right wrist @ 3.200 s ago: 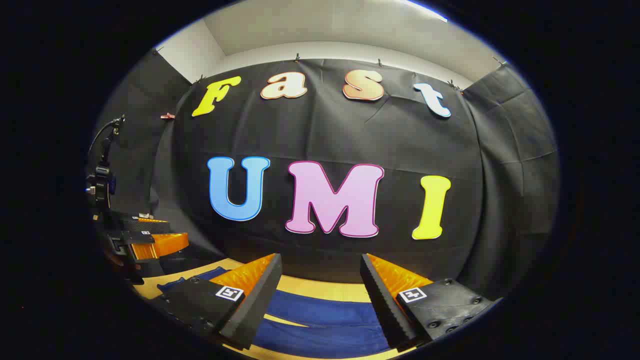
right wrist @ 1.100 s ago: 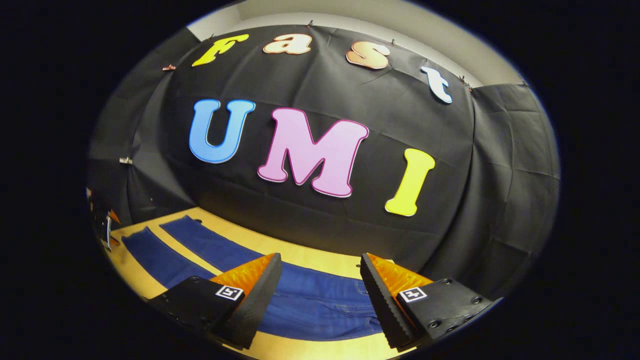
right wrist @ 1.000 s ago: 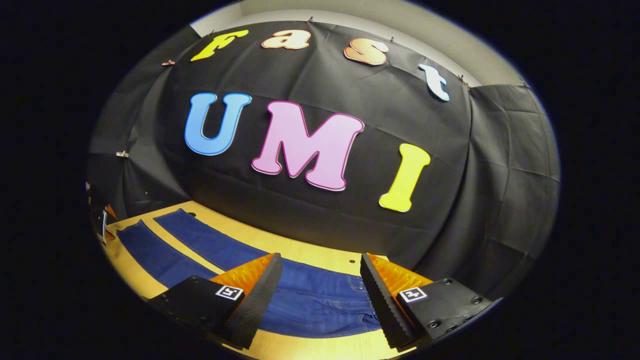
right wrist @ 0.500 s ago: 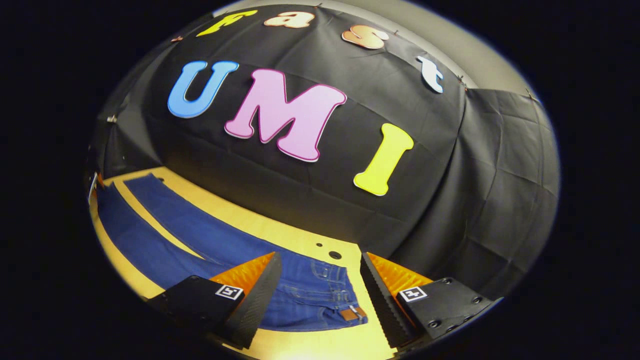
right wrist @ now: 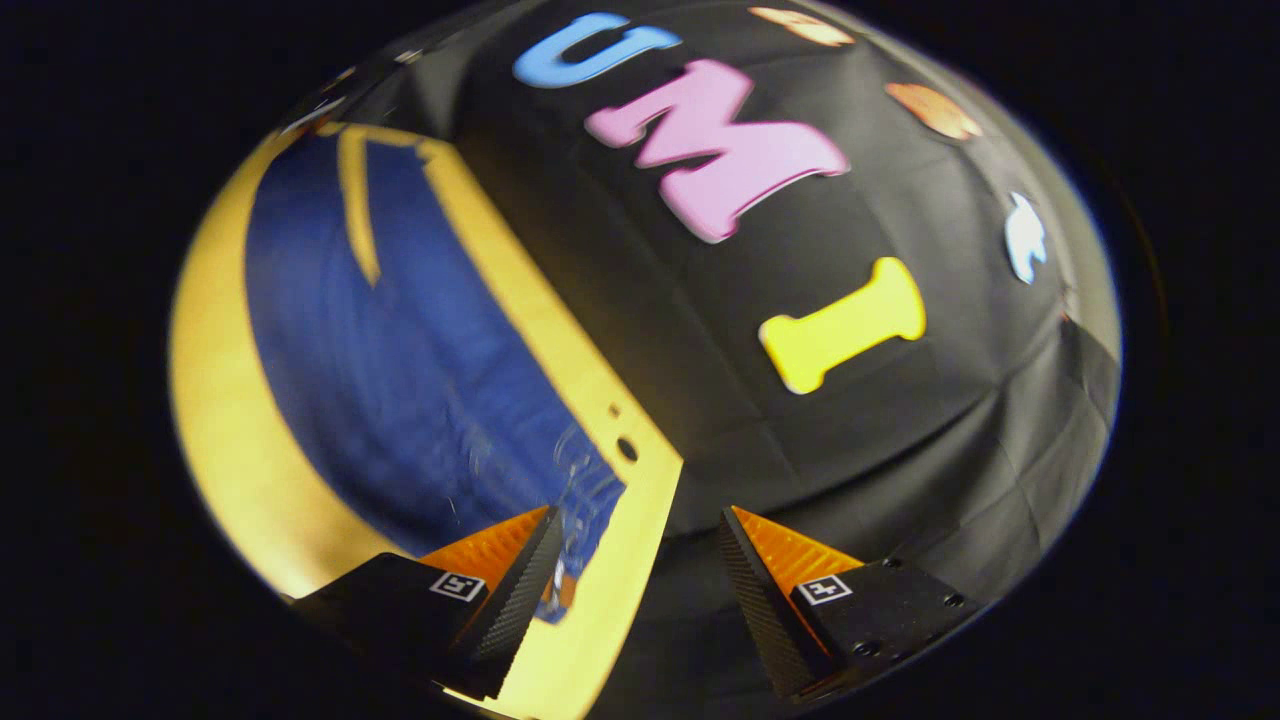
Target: Grasp the waist and the cuffs of the jeans and fold them to make the two legs overlap; first hold the waist and fold one-third of the jeans toward the cuffs, then hold the cuffs and fold the remaining one-third in the same direction to finish folding.
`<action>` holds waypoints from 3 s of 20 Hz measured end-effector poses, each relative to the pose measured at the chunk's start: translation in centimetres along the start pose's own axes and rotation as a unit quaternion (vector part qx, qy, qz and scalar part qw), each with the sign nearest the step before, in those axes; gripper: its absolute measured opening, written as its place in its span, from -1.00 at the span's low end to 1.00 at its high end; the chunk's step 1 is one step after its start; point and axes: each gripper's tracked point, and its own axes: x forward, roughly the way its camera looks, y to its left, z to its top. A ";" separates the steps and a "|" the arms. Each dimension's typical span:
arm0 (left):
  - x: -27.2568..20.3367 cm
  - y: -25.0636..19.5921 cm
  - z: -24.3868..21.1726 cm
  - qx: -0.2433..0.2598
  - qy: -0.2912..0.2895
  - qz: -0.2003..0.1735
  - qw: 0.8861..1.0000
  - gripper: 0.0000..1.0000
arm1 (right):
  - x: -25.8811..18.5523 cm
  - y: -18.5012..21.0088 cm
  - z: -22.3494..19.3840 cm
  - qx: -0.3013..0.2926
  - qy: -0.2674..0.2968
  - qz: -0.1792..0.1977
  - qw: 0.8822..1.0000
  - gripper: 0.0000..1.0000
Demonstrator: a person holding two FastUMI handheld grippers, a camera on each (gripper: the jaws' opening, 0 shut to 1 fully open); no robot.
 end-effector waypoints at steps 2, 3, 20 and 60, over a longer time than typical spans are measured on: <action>0.0 0.1 -0.1 0.002 0.007 0.007 1.000 -0.89 | 0.8 0.9 -3.9 -0.051 0.028 0.039 0.998 0.93; 0.1 0.1 -0.1 -0.002 0.010 0.010 1.000 -0.88 | 1.0 1.6 -6.0 -0.071 0.046 0.057 0.995 0.92; 0.0 -0.1 0.9 -0.008 0.027 0.017 0.999 -0.89 | 9.9 10.0 -9.8 -0.295 0.030 0.134 0.946 0.74; -8.5 23.5 12.8 -0.686 0.008 -0.134 0.715 -0.82 | 20.1 -15.6 8.0 0.470 0.237 0.116 0.842 -0.82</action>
